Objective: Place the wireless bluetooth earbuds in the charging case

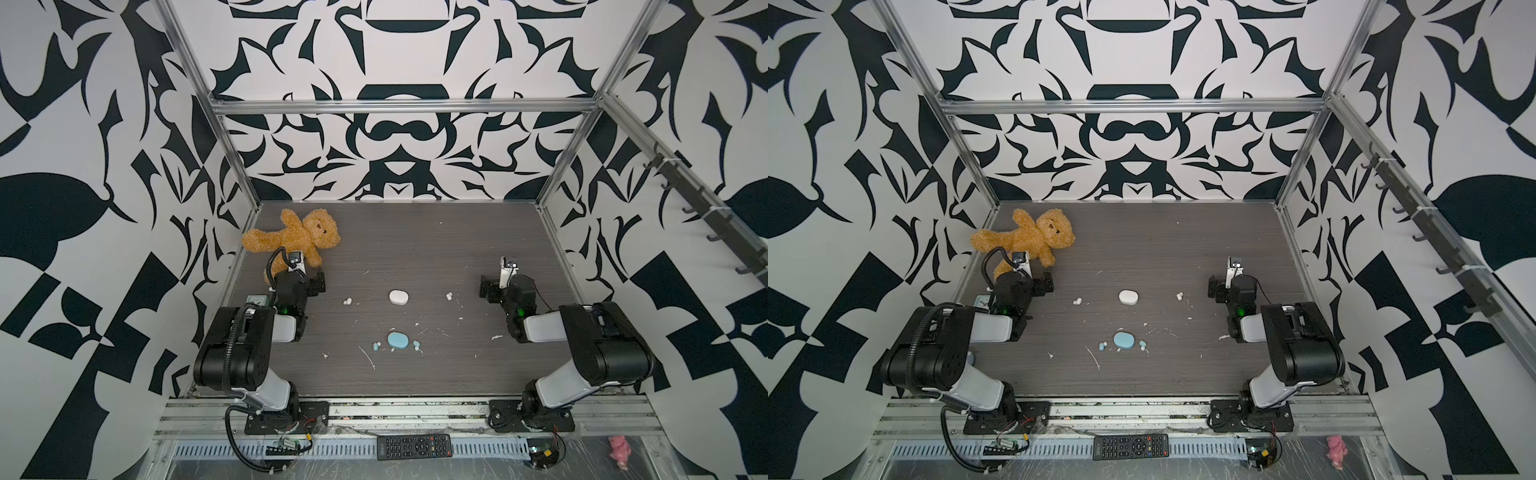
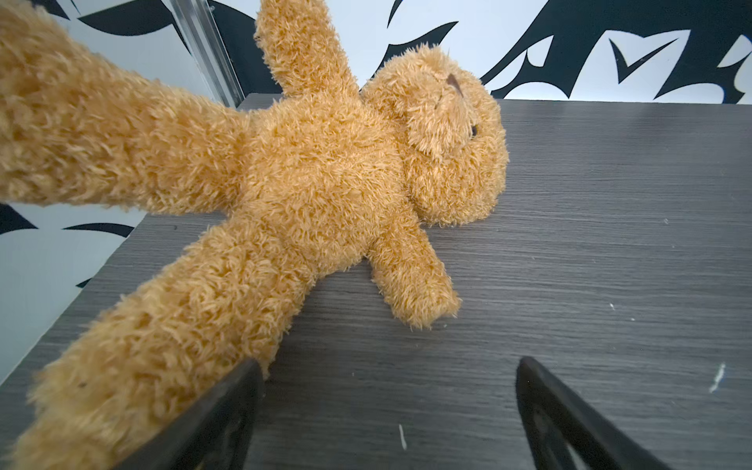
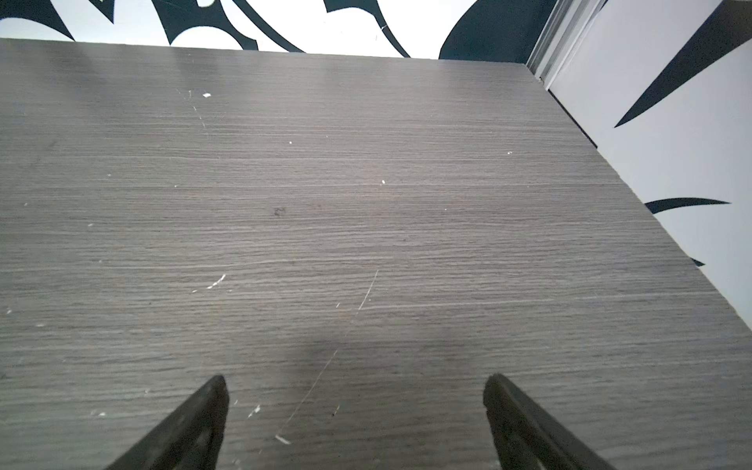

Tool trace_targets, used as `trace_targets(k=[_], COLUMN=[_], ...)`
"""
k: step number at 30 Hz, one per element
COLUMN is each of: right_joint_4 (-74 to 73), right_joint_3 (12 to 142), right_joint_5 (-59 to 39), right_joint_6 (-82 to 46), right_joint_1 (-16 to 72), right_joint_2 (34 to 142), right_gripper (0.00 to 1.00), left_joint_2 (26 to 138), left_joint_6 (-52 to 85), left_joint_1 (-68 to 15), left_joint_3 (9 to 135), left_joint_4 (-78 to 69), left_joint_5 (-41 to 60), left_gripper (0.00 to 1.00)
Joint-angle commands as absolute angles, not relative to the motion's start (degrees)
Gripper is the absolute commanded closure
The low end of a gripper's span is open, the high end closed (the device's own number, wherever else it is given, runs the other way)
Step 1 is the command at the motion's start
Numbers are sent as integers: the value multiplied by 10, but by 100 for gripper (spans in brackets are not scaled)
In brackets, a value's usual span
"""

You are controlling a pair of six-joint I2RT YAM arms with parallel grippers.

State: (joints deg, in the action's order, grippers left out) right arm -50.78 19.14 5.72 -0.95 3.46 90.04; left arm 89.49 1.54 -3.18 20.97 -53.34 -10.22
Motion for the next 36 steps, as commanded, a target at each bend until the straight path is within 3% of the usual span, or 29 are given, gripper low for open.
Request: trace_targets(k=[1, 25, 28, 32, 36], right_joint_4=[-519, -521, -380, -195, 10], right_joint_3=[205, 204, 248, 348, 446], right_joint_5=[55, 71, 218, 325, 327], right_joint_6=[-4, -9, -1, -58, -239], right_joint_1=[35, 42, 94, 151, 141], right_joint_2=[890, 883, 806, 722, 685], right_gripper=[0, 0, 0, 0, 0], left_joint_2=[896, 895, 852, 702, 590], left_joint_6=[17, 18, 25, 50, 137], left_joint_1=[-33, -33, -33, -33, -32], left_joint_3=[204, 200, 207, 277, 336], left_joint_4=[-548, -553, -512, -283, -149], left_joint_5=[-105, -106, -146, -133, -118], left_gripper=[1, 1, 1, 1, 1])
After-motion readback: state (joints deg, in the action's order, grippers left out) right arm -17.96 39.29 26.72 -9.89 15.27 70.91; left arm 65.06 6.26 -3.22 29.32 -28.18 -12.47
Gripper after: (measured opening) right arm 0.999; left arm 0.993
